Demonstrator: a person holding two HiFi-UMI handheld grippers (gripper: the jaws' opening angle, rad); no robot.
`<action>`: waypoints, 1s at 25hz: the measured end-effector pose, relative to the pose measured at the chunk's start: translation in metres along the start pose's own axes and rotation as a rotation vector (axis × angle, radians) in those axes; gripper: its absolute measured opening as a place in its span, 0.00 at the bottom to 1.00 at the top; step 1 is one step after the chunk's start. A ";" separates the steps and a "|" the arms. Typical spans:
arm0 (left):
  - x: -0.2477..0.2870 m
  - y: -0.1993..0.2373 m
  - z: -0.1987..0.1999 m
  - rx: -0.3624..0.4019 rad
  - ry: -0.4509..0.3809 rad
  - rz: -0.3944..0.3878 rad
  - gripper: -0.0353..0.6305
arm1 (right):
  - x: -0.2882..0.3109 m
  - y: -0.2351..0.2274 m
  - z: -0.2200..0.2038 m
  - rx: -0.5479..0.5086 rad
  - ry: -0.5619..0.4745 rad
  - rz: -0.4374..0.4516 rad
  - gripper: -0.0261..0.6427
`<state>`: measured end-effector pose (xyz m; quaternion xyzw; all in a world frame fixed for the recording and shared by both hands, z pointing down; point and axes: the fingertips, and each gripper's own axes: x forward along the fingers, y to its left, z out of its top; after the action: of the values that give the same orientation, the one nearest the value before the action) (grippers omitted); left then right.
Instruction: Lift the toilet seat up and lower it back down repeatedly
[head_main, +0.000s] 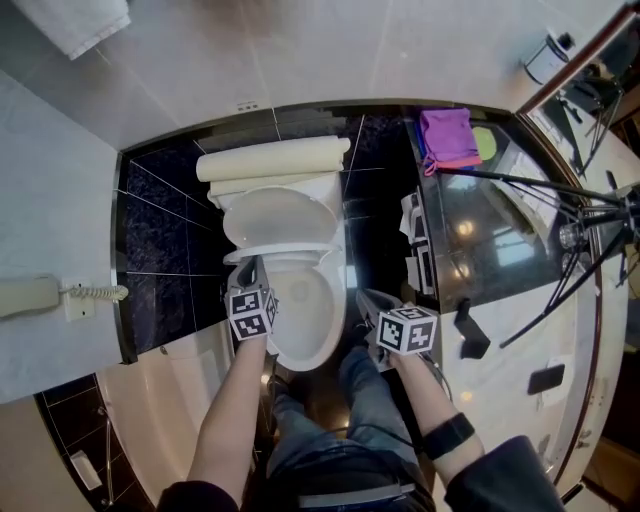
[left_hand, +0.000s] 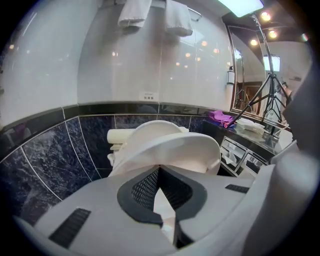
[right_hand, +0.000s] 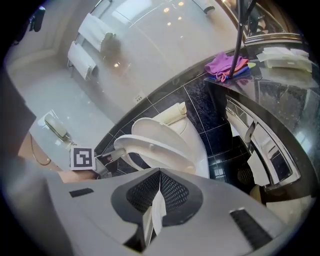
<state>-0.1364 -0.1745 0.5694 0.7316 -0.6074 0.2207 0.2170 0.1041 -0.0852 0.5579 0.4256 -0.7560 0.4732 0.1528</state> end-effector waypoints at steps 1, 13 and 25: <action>0.006 0.002 0.005 0.005 -0.005 0.004 0.05 | -0.001 0.000 0.002 -0.010 0.000 0.001 0.07; 0.055 0.013 0.036 0.057 0.001 0.036 0.05 | 0.001 -0.007 0.020 -0.064 0.005 0.014 0.07; -0.018 -0.004 0.037 0.114 0.009 -0.041 0.05 | -0.002 0.028 0.016 -0.126 -0.011 0.007 0.07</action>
<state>-0.1337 -0.1813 0.5292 0.7542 -0.5776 0.2536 0.1821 0.0862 -0.0925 0.5316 0.4152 -0.7865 0.4228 0.1736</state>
